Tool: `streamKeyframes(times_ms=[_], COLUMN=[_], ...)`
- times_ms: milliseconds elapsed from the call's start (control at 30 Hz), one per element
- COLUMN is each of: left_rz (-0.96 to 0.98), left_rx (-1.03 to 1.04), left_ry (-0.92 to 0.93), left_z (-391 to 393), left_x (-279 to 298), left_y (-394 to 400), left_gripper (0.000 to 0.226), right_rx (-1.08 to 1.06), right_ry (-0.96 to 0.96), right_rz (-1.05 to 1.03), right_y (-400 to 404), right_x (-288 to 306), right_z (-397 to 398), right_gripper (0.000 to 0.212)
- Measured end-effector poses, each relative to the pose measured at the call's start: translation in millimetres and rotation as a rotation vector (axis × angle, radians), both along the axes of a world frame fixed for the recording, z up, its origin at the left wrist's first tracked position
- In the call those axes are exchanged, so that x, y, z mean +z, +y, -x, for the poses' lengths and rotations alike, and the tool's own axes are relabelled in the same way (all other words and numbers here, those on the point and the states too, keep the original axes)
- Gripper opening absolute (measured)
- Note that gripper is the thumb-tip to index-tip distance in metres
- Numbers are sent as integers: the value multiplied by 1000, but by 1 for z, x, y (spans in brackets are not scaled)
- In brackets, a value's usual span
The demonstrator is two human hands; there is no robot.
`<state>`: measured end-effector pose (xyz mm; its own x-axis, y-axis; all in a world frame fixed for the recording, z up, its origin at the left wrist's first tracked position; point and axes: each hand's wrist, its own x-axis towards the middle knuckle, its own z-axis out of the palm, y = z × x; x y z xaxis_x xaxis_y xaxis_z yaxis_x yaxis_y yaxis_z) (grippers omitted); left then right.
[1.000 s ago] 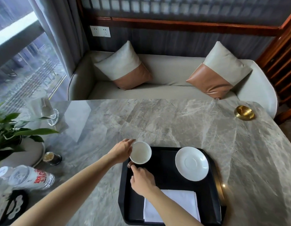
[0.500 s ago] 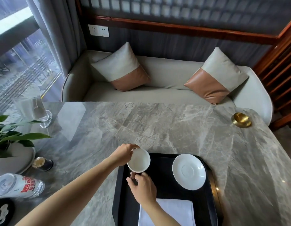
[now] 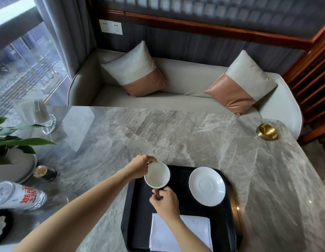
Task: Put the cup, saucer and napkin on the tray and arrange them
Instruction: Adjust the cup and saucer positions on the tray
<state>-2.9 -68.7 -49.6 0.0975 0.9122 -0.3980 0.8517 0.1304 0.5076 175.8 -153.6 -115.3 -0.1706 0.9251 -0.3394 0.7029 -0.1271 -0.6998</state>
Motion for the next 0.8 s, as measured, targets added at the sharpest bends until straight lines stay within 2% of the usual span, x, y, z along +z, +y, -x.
streamKeyframes(times_ms=[533,800], left_rz=[-14,-22], left_rx=[35,60], left_ry=[-23,0], left_z=[-23,-29], left_x=[-2,0], left_y=[-13,-16], left_gripper=[64,64], right_rx=[42,59], right_ry=[-19,54], right_rz=[42,88], right_y=[-12,-9], right_x=[-2,-3], right_z=[-22,-26], right_gripper=[22,27])
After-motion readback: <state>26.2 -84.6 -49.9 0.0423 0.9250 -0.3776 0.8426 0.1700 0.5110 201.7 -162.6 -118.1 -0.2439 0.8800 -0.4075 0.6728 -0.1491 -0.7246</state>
